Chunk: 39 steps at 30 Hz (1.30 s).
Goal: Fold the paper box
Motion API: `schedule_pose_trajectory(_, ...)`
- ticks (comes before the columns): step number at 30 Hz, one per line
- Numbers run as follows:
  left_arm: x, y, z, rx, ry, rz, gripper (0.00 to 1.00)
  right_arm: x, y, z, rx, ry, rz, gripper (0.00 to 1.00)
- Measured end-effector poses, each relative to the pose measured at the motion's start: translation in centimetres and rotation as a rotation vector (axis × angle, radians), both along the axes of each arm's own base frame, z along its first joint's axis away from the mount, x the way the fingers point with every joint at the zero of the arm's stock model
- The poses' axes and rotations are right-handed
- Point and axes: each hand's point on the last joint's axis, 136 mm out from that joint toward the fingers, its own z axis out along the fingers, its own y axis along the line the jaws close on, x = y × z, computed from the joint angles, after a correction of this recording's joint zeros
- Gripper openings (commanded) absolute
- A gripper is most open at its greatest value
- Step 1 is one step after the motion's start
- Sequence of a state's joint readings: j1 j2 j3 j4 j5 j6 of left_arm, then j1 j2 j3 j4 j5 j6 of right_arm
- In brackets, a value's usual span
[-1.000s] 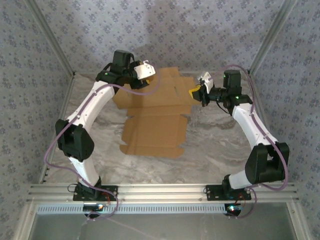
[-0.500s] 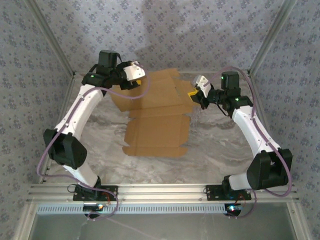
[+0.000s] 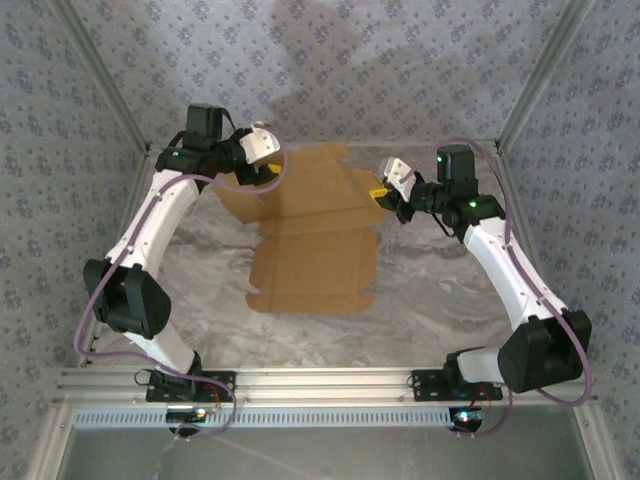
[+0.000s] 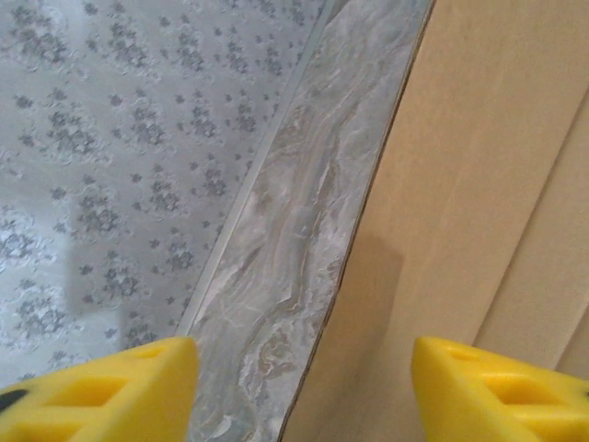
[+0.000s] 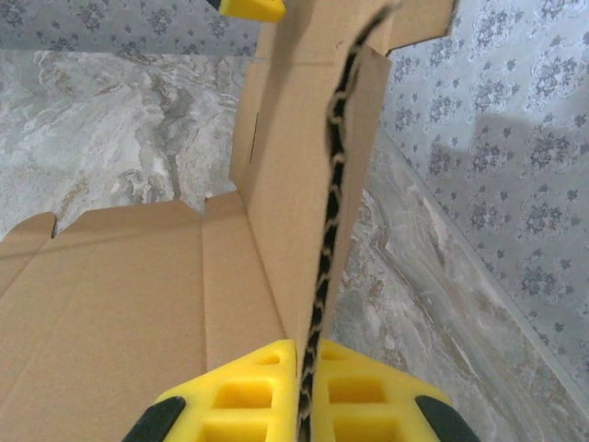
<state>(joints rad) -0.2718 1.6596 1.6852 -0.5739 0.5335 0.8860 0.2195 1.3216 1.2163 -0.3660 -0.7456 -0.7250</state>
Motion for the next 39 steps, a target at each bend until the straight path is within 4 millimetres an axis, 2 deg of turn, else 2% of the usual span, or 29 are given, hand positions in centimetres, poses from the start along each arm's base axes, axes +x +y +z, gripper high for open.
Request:
schedule_pose_trajectory(6, -0.8, -0.8, -0.9, 0.006, 0.031, -0.041, 0.22, -0.1, -0.1, 0.2, -0.005, -0.006, -0.007, 0.07)
schedule_pose_trajectory(8, -0.9, -0.8, -1.0, 0.008, 0.027, -0.052, 0.15, -0.1, -0.2, 0.1, -0.008, -0.006, -0.012, 0.06)
schedule_pose_trajectory(15, -1.5, -1.2, -1.2, 0.023, 0.024, -0.090, 0.00, 0.3, -0.6, 0.1, -0.014, -0.009, -0.033, 0.07)
schedule_pose_trajectory(16, -1.6, -1.2, -1.2, 0.027, 0.020, -0.094, 0.00, 0.3, -0.7, 0.2, -0.013, -0.010, -0.035, 0.11)
schedule_pose_trajectory(19, -2.1, -1.2, -1.1, 0.029, 0.016, -0.096, 0.00, 0.5, -0.9, 0.6, -0.010, -0.012, -0.048, 0.41)
schedule_pose_trajectory(21, -2.5, -1.1, -1.0, 0.034, 0.011, -0.093, 0.00, 0.5, -1.0, 0.9, 0.004, -0.003, -0.059, 0.56)
schedule_pose_trajectory(22, -2.7, -1.0, -1.0, 0.042, 0.003, -0.087, 0.00, 0.4, -1.1, 1.1, 0.014, 0.006, -0.065, 0.60)
schedule_pose_trajectory(24, -3.1, -1.1, -1.1, 0.059, -0.015, -0.080, 0.00, 0.2, -1.5, 1.6, 0.034, 0.016, -0.079, 0.60)
schedule_pose_trajectory(29, -4.7, -1.7, -1.3, 0.113, -0.068, -0.076, 0.00, -1.7, -1.9, 4.3, 0.114, 0.032, -0.101, 0.62)
schedule_pose_trajectory(31, -5.1, -1.8, -1.1, 0.140, -0.102, -0.069, 0.00, -2.7, -2.1, 6.4, 0.176, 0.028, -0.130, 0.66)
schedule_pose_trajectory(34, -5.3, -2.0, -0.3, 0.165, -0.150, -0.052, 0.00, -4.3, -2.5, 9.5, 0.279, 0.037, -0.199, 0.66)
schedule_pose_trajectory(37, -5.3, -2.2, 0.6, 0.195, -0.205, -0.028, 0.00, -5.4, -2.5, 12.0, 0.375, 0.163, -0.287, 0.49)
schedule_pose_trajectory(39, -5.4, -2.4, 0.8, 0.223, -0.233, -0.018, 0.00, -5.5, -2.9, 14.1, 0.437, 0.248, -0.353, 0.41)
